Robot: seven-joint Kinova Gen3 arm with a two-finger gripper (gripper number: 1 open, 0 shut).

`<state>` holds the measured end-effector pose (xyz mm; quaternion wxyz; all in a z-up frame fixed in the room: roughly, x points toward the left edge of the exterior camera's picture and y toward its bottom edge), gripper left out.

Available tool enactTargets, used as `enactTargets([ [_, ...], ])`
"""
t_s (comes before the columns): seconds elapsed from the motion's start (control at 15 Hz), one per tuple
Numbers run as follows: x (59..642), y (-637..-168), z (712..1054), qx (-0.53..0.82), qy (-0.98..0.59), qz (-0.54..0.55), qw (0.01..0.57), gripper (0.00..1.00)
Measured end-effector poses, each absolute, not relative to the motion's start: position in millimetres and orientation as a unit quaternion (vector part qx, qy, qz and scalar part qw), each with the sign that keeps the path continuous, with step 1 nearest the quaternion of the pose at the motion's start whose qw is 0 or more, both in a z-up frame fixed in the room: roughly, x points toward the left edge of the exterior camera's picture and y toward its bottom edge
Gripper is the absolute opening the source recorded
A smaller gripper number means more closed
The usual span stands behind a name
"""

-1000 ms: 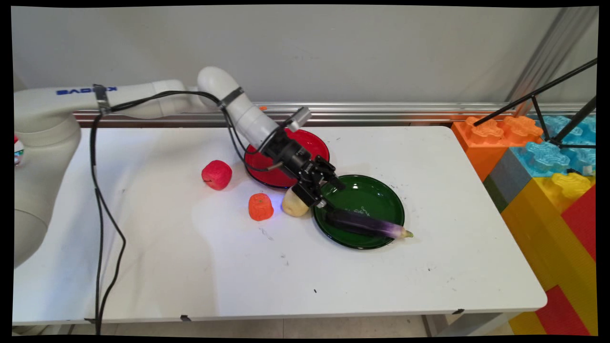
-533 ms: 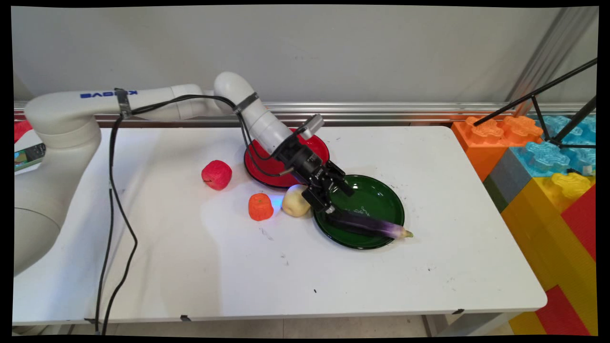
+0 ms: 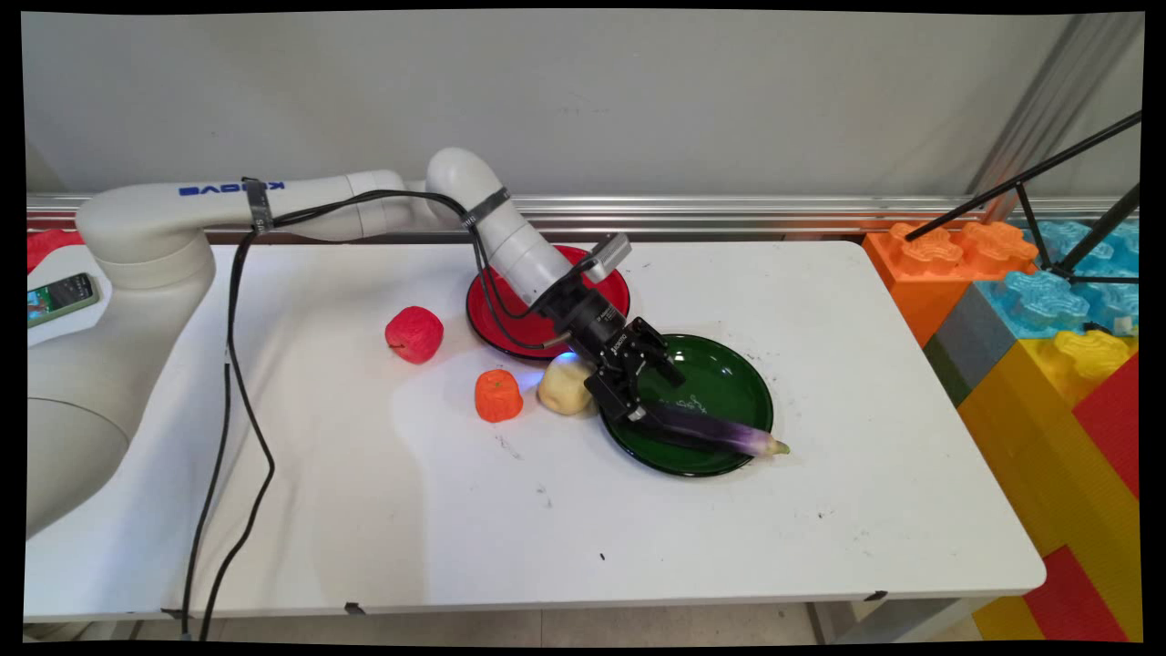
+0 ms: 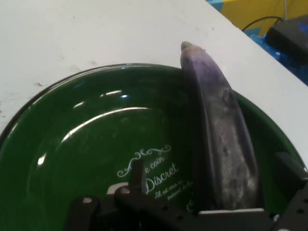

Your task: Pick up the eggplant from the green plate, then place the picked object on the table

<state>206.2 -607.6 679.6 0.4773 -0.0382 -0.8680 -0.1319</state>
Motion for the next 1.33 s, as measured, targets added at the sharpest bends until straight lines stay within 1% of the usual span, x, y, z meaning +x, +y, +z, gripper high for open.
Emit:
enactTargets([
  [0.47, 200, -609, 668, -0.059, -0.870, -0.127, 0.473, 1.00],
  [0.53, 200, -610, 667, -0.061, -0.870, -0.126, 0.473, 0.00],
  [1.0, 205, -614, 666, -0.062, -0.870, -0.117, 0.475, 0.00],
  [1.33, 214, -613, 684, -0.042, -0.865, -0.109, 0.489, 0.00],
])
